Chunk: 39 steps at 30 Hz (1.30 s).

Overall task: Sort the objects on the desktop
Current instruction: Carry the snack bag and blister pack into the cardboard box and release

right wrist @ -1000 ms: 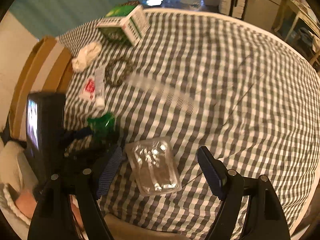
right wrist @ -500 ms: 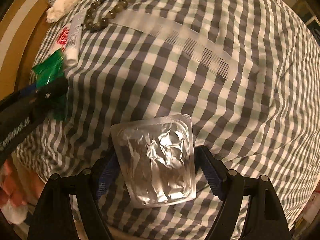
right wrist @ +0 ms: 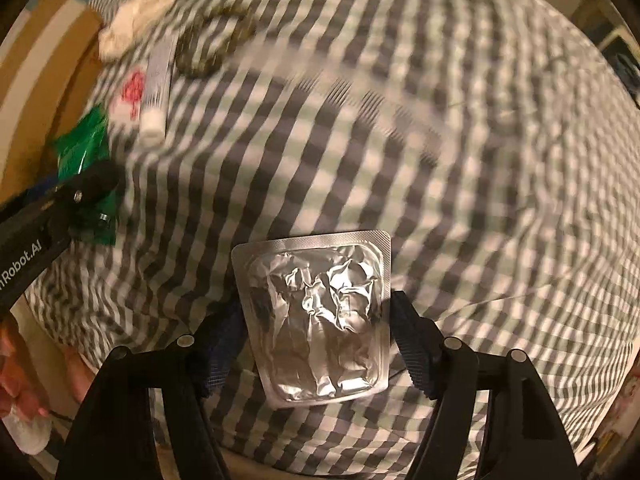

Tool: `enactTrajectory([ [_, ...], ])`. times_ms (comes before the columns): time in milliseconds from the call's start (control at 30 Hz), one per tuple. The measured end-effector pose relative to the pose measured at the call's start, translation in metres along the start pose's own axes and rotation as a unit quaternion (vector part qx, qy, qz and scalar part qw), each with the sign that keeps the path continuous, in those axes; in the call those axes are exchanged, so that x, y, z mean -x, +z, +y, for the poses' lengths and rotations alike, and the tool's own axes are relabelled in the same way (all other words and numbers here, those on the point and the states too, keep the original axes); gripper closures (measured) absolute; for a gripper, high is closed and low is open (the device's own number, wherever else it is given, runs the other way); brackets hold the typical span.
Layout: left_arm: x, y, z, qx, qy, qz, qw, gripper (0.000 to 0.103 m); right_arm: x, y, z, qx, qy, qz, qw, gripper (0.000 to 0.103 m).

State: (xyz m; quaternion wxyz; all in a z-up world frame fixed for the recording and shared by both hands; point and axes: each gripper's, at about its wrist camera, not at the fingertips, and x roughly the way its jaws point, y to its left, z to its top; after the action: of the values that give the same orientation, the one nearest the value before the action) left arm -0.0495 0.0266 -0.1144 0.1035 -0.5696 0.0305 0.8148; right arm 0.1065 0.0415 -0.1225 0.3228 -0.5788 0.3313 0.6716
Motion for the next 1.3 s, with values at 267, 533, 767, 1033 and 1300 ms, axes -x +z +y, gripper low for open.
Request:
enactTrajectory([
  [267,0.049,0.023,0.016,0.018,-0.015,-0.08,0.9965,0.061,0.083,-0.019,-0.008,-0.028,0.014,-0.165,0.986,0.033],
  [533,0.087,0.07,0.049,0.032,0.017,-0.173,0.9843,0.061,0.169,0.024,0.048,0.005,0.052,-0.258,0.965,0.033],
  [767,0.123,0.076,0.109,0.103,0.014,-0.214,0.9714,0.061,0.213,0.036,0.121,0.075,0.067,-0.307,0.946,0.033],
  [1033,0.143,0.075,0.192,0.192,0.038,-0.236,0.9519,0.061,0.21,0.059,0.204,0.134,0.106,-0.31,0.935,0.033],
  [1300,0.133,0.072,0.249,0.24,0.062,-0.23,0.9411,0.061,0.177,0.091,0.27,0.171,0.144,-0.283,0.933,0.033],
])
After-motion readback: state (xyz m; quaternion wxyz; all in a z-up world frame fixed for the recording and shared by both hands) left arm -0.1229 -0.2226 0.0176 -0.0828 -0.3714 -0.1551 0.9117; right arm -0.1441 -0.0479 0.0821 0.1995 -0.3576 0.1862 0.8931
